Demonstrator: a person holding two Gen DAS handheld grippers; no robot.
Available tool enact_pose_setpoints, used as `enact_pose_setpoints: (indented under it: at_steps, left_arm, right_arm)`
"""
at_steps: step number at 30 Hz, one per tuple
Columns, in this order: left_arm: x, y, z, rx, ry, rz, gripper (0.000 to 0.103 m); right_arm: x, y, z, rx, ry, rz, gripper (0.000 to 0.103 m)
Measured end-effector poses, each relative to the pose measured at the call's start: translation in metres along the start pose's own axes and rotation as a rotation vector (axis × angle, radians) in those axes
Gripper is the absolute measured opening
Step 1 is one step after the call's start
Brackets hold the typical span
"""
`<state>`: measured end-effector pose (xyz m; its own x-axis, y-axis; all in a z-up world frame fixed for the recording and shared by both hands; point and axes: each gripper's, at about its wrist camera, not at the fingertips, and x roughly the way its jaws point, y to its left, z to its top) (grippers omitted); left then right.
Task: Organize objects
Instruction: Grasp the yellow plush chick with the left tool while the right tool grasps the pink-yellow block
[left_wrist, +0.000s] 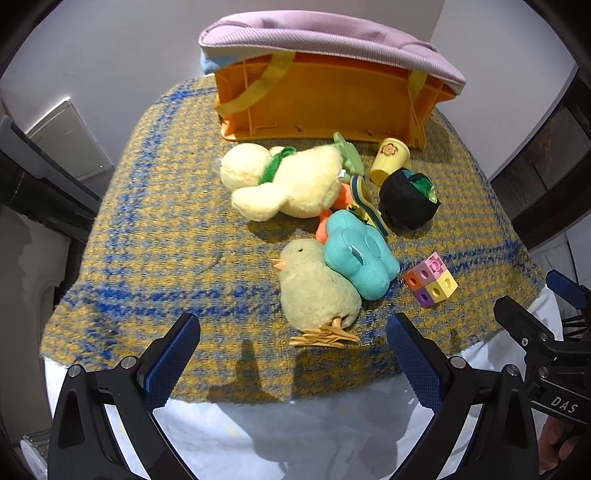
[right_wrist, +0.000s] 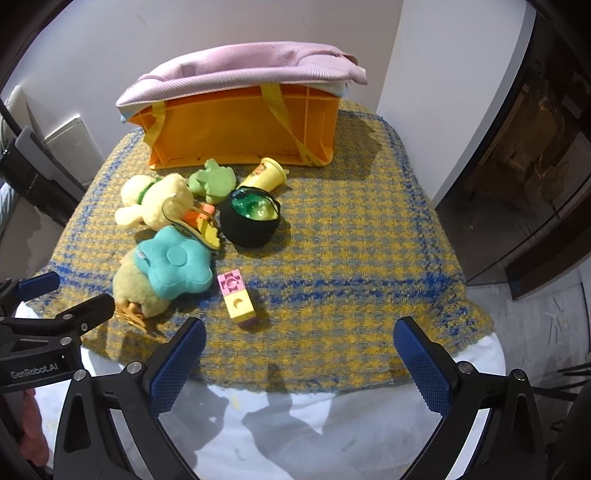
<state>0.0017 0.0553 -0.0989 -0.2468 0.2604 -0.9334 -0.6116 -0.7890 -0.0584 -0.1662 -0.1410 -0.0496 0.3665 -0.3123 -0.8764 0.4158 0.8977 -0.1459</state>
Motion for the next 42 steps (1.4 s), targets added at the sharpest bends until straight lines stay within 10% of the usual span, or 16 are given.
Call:
enact_pose_setpoints:
  at_steps: [17, 27, 42]
  left_arm:
    - [0.049, -0.014, 0.003, 0.062, 0.084, 0.008, 0.101]
    - [0.07, -0.029, 0.003, 0.128, 0.138, -0.005, 0.061]
    - [0.052, -0.005, -0.008, 0.065, 0.114, -0.009, 0.056]
  right_arm:
    - [0.044, -0.007, 0.001, 0.027, 0.041, 0.005, 0.102]
    - [0.059, -0.006, 0.002, 0.035, 0.076, 0.004, 0.102]
    - [0.066, 0.015, 0.001, 0.026, 0.111, 0.081, 0.088]
